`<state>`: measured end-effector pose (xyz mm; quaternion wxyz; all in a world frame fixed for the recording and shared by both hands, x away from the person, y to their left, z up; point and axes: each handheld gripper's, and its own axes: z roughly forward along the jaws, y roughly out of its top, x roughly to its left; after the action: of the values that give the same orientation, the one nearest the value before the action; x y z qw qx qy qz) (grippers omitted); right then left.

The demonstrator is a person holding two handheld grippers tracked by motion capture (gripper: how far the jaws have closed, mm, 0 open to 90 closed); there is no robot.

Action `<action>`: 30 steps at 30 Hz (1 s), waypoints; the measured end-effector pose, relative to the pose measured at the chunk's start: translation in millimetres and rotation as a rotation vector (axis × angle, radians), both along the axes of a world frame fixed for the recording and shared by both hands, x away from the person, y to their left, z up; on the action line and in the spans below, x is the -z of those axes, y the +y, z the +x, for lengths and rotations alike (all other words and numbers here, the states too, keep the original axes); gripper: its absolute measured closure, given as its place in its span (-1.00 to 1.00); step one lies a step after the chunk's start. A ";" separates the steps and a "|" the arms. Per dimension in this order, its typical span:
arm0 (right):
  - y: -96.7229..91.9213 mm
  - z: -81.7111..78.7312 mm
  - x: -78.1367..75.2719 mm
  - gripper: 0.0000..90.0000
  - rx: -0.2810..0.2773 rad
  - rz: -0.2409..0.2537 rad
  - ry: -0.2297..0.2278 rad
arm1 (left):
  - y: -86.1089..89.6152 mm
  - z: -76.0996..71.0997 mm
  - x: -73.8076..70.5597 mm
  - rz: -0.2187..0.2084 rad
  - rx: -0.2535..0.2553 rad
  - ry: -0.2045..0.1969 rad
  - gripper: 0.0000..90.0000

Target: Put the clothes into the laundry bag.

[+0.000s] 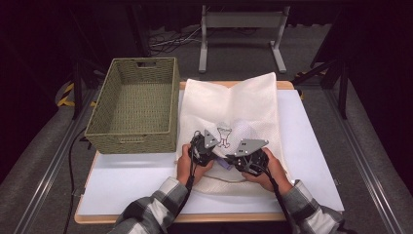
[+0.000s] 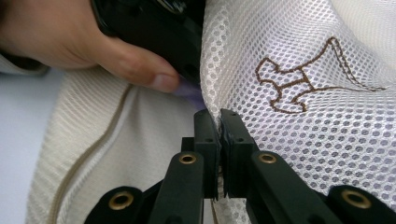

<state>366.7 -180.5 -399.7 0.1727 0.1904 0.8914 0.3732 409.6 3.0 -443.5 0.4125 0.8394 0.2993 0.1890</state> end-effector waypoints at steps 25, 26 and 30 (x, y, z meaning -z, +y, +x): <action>-13.1 -0.9 -15.5 0.93 0.032 0.081 -0.046 | 31.9 -33.1 -27.0 0.038 0.214 0.026 0.27; -13.3 -0.8 -15.7 0.93 0.033 0.083 -0.043 | 33.7 -33.4 -27.1 0.043 0.225 0.030 0.34; -13.6 -0.4 -15.2 0.93 0.034 0.078 -0.042 | 35.9 -37.7 -30.4 0.130 0.253 -0.001 0.96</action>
<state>366.2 -194.1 -384.5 0.1901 0.2043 0.8690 0.4087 372.0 38.9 -413.2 0.3779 0.8952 0.1781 0.1551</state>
